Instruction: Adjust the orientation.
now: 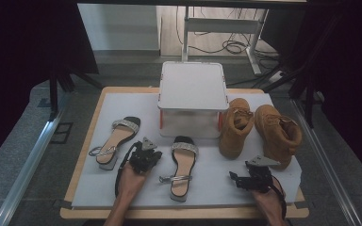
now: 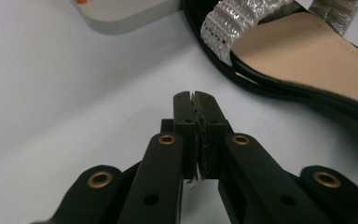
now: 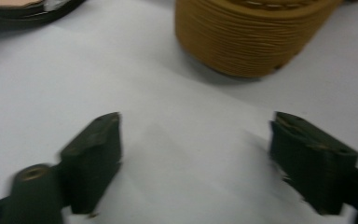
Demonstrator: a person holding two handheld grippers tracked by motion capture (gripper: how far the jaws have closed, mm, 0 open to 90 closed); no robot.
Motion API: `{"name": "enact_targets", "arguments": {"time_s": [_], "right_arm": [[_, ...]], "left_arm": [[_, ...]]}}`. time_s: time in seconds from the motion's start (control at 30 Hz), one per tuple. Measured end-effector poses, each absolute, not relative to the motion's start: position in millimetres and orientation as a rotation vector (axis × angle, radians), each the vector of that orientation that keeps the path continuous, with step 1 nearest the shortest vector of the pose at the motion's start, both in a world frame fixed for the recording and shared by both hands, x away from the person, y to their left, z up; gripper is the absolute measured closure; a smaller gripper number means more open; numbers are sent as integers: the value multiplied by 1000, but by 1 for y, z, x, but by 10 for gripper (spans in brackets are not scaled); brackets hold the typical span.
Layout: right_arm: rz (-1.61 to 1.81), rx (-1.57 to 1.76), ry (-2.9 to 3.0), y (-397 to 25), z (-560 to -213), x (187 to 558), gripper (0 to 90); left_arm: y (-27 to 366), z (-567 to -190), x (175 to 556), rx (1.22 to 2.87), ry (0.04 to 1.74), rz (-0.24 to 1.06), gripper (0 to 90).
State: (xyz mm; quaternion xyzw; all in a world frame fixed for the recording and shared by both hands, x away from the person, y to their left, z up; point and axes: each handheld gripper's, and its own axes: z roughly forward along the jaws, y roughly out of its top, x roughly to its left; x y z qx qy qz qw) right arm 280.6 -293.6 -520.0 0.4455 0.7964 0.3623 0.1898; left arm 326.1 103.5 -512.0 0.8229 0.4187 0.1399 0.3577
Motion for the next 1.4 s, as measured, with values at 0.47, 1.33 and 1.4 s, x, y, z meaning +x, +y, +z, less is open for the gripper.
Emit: {"name": "enact_targets", "arguments": {"time_s": [0.47,1.33,1.4], "right_arm": [[976,1263,2252,-294,-522,283,121],[973,1258,2250,-294,-522,283,122],[973,1258,2250,-294,-522,283,122]], "left_arm": [[79,-518,360,2127,1054,311,892],[31,-512,373,2180,936,199,898],[27,-512,375,2188,913,168,898]]}}
